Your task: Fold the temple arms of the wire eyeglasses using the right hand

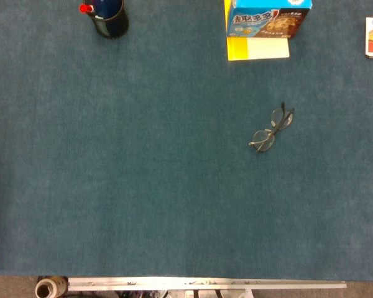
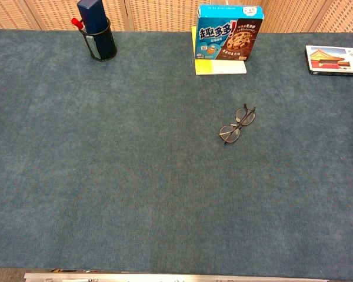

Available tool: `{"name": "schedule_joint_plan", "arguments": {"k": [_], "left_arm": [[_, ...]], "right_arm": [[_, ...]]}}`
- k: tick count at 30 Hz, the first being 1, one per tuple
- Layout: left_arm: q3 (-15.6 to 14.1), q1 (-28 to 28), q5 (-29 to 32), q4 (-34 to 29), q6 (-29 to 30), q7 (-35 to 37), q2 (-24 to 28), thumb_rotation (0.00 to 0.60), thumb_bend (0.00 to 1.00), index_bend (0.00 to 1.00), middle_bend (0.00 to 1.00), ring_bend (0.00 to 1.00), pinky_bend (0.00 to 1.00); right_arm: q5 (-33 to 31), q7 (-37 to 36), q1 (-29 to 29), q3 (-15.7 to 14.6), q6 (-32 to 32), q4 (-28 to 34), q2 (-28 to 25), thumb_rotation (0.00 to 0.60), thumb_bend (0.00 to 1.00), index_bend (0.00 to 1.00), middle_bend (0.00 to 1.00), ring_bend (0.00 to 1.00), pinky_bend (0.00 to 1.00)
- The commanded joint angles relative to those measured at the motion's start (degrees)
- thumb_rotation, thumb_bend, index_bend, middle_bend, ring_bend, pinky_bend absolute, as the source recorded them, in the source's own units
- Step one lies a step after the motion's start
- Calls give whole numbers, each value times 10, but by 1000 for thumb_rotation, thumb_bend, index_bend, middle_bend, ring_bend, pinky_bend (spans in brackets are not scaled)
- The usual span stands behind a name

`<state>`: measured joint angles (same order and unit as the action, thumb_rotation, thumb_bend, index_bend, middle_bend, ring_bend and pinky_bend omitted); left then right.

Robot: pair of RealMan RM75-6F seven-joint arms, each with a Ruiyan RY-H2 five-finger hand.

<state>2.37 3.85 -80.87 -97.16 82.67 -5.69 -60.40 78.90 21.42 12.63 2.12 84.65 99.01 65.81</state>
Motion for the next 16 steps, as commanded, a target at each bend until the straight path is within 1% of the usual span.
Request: {"name": "schedule_joint_plan", "arguments": {"k": [1,8,13,16], "left_arm": [[2,1,5,3,-3,0,-2,600,101,217,201,230,485],[4,4,12,6,-6,-3,-4,600,101,218,201,230,485],[5,6,16,7,-11,-6,-7,600,101,218,201,230,485],[6,9,21,8,-17,-11,-10,600,101,218,201,230,485]], "right_arm": [[31,-32,-22,-13,26,1,-3,600,82,338,255,78,156],[85,-86,-51,-22,70,-10,-5,600,82,338,255,78,156],[93,-125,-64,-17,85,-27,-1,600,83,338,255,78,156],[86,-142,-67,-13,78,-37,-1,600,82,338,255,78,156]]}}
